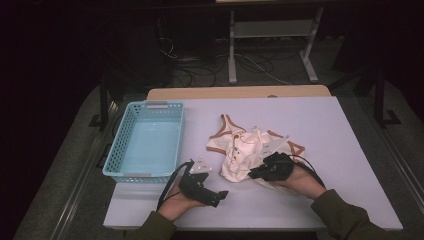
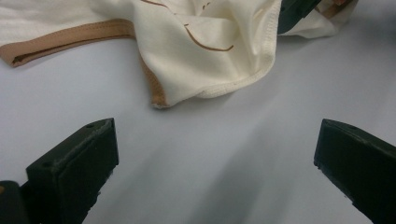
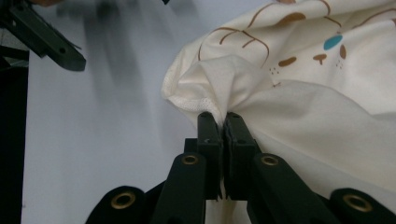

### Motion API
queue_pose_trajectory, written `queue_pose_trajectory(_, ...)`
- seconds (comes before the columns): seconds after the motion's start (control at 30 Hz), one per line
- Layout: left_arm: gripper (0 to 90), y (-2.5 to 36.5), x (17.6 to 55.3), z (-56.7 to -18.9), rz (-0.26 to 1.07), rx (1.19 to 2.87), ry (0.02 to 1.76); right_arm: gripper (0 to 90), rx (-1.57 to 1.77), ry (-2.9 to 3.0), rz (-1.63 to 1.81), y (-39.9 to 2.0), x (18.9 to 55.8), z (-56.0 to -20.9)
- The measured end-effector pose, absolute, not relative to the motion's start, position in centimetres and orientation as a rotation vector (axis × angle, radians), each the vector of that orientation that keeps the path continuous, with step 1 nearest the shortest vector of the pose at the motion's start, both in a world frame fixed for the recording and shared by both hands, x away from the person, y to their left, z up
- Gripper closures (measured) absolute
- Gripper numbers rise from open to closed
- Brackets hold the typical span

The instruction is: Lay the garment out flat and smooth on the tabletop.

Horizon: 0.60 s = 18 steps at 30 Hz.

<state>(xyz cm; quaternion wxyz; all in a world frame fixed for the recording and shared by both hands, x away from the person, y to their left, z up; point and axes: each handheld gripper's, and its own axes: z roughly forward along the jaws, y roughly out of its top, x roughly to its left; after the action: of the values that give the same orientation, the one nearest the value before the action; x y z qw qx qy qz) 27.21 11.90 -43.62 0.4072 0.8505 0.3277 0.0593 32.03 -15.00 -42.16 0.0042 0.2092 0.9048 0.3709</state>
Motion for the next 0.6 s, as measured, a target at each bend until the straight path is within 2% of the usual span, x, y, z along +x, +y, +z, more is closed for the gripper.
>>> queue_pose_trajectory(0.6,0.0,12.0,27.2,-43.5,0.149,2.144,0.821,85.5,0.567,2.825,1.201,-10.1,34.0,-41.9)
